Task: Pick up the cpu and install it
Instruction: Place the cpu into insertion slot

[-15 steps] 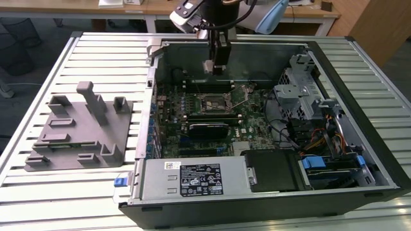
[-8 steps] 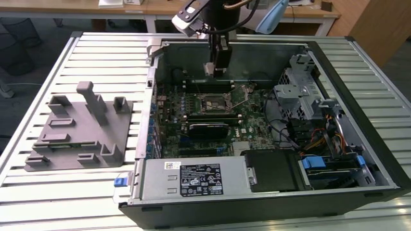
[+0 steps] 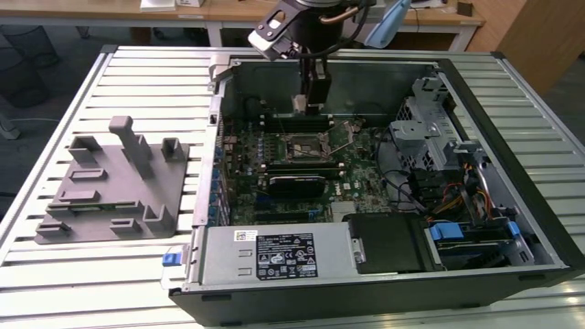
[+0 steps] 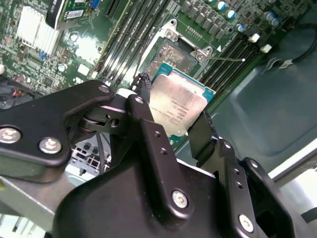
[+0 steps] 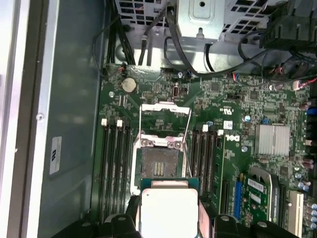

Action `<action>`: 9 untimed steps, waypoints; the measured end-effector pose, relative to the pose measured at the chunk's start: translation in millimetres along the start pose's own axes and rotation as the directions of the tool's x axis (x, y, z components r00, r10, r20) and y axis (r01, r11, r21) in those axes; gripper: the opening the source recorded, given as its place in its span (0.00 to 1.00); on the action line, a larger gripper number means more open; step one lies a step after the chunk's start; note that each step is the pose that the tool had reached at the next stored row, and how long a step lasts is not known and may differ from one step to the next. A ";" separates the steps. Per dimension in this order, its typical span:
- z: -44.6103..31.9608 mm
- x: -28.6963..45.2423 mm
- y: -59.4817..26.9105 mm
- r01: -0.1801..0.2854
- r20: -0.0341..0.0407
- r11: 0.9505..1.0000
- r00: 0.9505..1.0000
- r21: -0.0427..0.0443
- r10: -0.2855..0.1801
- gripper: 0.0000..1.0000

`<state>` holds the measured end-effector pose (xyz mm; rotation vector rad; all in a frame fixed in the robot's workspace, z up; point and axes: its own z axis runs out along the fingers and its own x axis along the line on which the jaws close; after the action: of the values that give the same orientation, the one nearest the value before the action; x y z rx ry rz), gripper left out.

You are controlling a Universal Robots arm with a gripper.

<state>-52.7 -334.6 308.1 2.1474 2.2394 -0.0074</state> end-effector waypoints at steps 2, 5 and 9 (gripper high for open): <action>2.6 0.1 0.2 -0.012 0.000 1.000 1.000 0.000 0.012 0.54; 6.8 0.2 0.2 -0.018 0.000 1.000 1.000 0.001 0.018 0.54; 10.4 0.3 0.1 -0.018 0.001 1.000 1.000 0.001 0.018 0.54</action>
<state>-52.3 -334.6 297.8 2.1676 2.2200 -0.0084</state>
